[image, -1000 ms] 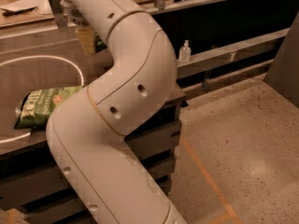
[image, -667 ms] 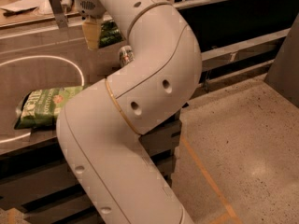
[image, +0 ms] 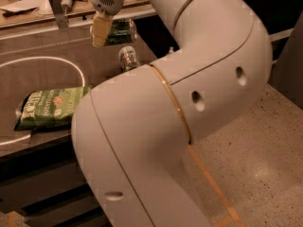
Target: Place green can upright
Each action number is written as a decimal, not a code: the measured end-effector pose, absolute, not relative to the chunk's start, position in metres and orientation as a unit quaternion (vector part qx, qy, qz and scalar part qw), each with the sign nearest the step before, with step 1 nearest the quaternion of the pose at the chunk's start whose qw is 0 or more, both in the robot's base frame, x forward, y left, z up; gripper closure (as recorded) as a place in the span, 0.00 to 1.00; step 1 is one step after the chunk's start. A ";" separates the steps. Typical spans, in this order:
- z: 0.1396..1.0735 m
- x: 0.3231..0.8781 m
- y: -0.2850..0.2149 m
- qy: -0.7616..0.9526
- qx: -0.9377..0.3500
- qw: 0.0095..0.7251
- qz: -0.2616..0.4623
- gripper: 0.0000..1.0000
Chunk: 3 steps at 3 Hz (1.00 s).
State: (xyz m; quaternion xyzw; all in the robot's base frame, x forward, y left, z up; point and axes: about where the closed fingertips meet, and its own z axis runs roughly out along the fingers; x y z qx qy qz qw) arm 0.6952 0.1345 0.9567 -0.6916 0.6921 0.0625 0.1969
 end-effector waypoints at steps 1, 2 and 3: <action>0.943 0.666 0.130 0.677 -0.699 0.215 0.082 1.00; 0.943 0.667 0.131 0.678 -0.698 0.215 0.083 1.00; 0.948 0.672 0.131 0.676 -0.687 0.246 0.104 1.00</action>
Offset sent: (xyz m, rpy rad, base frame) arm -0.0506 -0.0032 -0.0179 0.0804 -0.0304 0.0565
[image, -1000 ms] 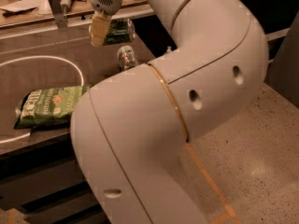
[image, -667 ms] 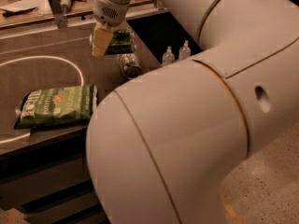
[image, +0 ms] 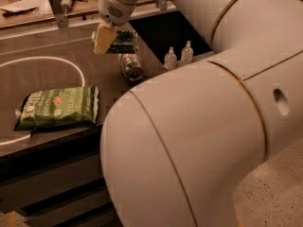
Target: Place green can upright
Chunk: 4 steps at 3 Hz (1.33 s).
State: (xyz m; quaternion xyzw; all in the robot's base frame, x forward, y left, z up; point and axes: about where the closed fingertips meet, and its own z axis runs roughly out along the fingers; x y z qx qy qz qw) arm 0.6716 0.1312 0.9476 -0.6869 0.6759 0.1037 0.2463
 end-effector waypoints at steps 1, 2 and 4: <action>0.954 0.674 0.126 0.672 -0.670 0.287 0.130 1.00; 0.958 0.676 0.119 0.666 -0.655 0.322 0.153 1.00; 0.969 0.676 0.105 0.642 -0.627 0.392 0.202 1.00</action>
Offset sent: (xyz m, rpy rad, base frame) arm 0.0057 -0.0268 0.0160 0.3180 -0.0601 -0.0338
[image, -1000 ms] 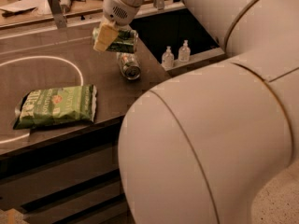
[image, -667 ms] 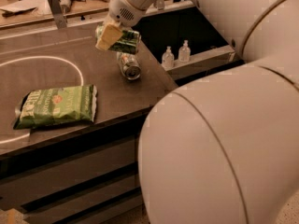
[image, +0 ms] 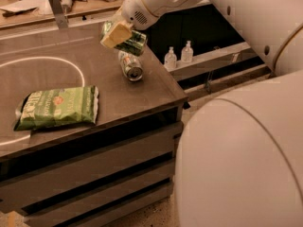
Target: Place green can upright
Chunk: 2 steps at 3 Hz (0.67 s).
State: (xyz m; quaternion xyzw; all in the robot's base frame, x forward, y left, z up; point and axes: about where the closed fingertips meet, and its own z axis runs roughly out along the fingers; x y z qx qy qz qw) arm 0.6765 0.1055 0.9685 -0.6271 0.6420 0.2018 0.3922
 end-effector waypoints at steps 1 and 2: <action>0.973 0.677 0.103 0.631 -0.621 0.412 0.217 1.00; 0.976 0.676 0.093 0.618 -0.607 0.436 0.241 1.00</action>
Offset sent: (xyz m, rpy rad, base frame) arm -0.0013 -0.0354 0.0166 0.2414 -0.0274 0.0155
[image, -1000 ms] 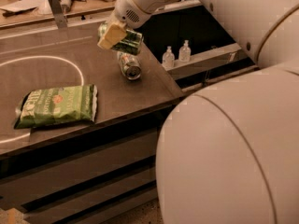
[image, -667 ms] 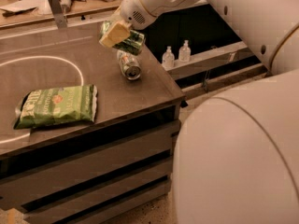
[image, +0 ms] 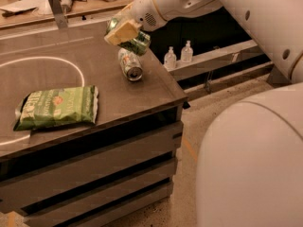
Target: Place green can upright
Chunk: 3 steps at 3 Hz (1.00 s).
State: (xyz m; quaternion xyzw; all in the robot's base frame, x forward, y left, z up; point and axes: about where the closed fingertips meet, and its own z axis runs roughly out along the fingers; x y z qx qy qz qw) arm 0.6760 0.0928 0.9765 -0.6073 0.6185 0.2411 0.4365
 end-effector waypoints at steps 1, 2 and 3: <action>0.977 0.674 0.078 0.611 -0.590 0.458 0.263 1.00; 0.975 0.671 0.064 0.600 -0.578 0.475 0.286 1.00; 0.973 0.670 0.052 0.593 -0.568 0.485 0.300 1.00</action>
Offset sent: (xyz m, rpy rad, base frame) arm -0.0069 -0.0555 -0.0038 0.2201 0.0020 0.0103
